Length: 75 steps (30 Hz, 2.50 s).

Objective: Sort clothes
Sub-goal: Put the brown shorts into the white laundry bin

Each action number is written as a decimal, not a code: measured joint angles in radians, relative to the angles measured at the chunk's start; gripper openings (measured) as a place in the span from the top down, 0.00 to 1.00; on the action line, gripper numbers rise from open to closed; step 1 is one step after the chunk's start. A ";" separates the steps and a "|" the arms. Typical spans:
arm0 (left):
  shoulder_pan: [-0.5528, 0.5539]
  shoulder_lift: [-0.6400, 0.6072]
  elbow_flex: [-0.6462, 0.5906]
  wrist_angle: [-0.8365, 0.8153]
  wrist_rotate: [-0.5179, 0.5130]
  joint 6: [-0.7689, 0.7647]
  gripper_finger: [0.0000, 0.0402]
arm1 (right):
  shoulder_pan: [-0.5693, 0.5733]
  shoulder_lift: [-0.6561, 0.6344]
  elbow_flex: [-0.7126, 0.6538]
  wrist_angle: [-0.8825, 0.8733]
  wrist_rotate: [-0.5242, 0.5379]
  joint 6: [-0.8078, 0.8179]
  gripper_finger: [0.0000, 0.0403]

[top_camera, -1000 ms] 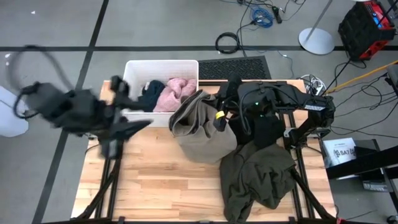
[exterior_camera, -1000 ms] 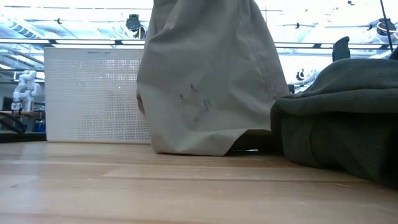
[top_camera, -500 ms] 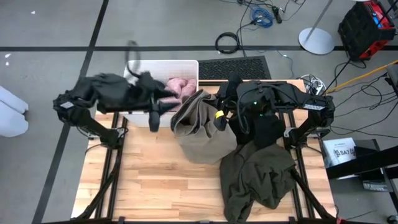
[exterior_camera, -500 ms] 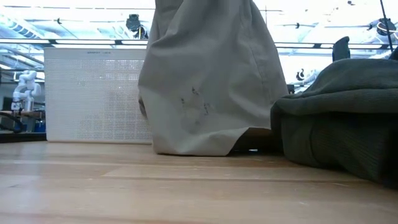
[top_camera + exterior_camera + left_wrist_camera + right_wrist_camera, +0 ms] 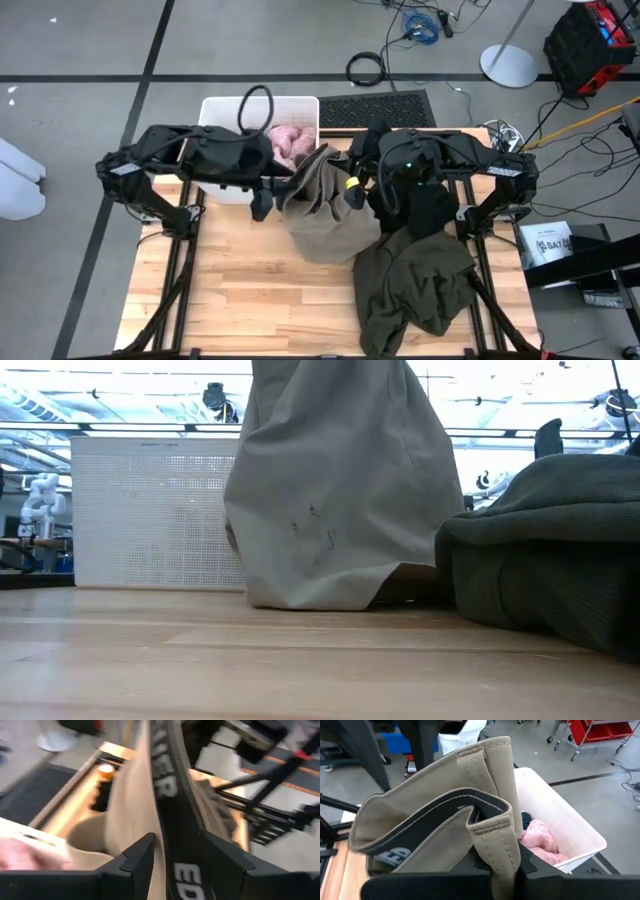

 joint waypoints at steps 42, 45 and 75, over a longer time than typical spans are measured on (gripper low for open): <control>0.019 0.003 0.000 0.026 -0.132 0.183 0.27 | -0.015 0.000 -0.001 -0.039 -0.024 0.019 0.98; 0.019 0.028 -0.001 0.024 -0.129 0.183 0.27 | -0.015 0.000 -0.001 -0.039 -0.024 0.019 0.98; 0.018 0.106 -0.001 -0.306 -0.190 0.131 0.94 | -0.015 0.043 -0.001 0.099 -0.095 -0.053 0.99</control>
